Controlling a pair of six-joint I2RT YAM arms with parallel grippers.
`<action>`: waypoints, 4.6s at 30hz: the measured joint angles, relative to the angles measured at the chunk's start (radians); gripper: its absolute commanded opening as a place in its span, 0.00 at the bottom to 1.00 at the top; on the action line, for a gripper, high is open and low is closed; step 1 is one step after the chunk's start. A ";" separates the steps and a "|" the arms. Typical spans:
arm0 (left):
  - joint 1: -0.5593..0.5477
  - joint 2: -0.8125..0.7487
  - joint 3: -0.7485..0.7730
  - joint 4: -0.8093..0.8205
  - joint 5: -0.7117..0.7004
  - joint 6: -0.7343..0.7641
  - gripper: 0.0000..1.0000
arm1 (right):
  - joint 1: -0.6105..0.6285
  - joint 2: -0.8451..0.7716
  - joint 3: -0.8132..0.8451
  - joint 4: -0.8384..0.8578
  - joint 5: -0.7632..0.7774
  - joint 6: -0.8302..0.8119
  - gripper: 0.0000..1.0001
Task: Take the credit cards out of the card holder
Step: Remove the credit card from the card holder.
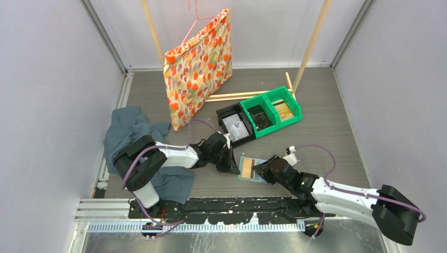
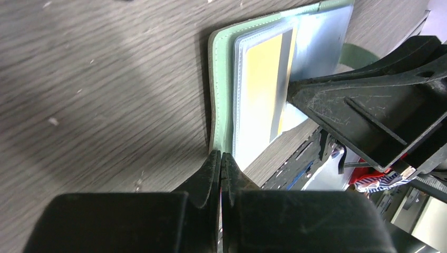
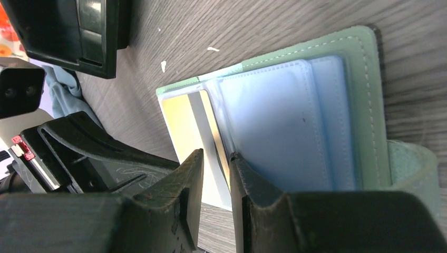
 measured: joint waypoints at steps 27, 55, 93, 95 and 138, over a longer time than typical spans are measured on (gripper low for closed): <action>0.000 -0.342 -0.078 -0.320 -0.234 0.048 0.18 | 0.103 0.380 0.121 0.296 -0.081 -0.092 0.28; -0.006 -0.136 -0.067 -0.052 -0.119 0.013 0.01 | 0.103 0.287 0.092 0.217 -0.058 -0.077 0.29; -0.013 -0.152 -0.042 -0.173 -0.177 0.054 0.01 | 0.104 0.168 -0.018 0.282 -0.010 -0.021 0.30; -0.013 -0.152 -0.042 -0.175 -0.181 0.054 0.01 | 0.104 0.168 -0.018 0.282 -0.009 -0.021 0.31; -0.011 -0.071 0.000 -0.134 -0.119 0.051 0.00 | 0.103 0.077 -0.061 0.283 0.028 -0.042 0.01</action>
